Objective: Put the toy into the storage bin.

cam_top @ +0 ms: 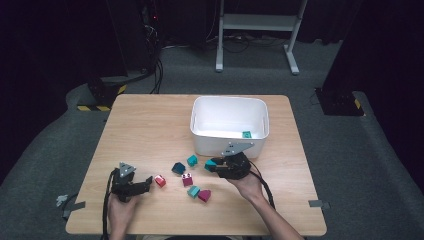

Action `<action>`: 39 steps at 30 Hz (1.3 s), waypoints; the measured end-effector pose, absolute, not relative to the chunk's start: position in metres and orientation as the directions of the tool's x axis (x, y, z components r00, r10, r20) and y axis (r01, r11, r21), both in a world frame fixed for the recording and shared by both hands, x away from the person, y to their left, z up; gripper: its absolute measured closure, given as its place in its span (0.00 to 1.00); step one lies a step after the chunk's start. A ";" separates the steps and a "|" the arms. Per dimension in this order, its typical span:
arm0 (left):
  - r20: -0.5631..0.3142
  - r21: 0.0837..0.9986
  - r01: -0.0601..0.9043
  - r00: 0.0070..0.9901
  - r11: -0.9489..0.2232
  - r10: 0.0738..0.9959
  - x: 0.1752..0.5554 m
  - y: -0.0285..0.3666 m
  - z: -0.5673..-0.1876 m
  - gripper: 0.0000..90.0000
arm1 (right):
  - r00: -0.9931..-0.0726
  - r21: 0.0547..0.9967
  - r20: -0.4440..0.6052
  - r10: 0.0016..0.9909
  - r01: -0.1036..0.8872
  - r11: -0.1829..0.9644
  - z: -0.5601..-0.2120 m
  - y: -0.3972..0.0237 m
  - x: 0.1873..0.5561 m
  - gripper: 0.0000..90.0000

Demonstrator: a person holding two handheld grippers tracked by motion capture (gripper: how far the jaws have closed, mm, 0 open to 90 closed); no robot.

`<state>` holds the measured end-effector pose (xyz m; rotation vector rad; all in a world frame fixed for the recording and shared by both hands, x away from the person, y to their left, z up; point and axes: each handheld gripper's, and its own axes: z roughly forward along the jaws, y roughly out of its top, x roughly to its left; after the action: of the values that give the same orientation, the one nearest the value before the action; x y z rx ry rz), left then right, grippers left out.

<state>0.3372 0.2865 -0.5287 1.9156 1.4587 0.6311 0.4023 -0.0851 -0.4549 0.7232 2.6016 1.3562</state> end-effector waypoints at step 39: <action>-0.006 0.734 0.655 0.268 -0.178 0.963 0.337 0.286 -0.529 0.17 | -0.853 0.862 0.065 0.518 0.310 0.402 -0.389 -0.119 0.416 0.75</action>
<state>0.3372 0.2864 -0.5288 1.9149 1.4588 0.6315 0.4159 -0.1186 -0.3886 0.7341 2.4444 1.4325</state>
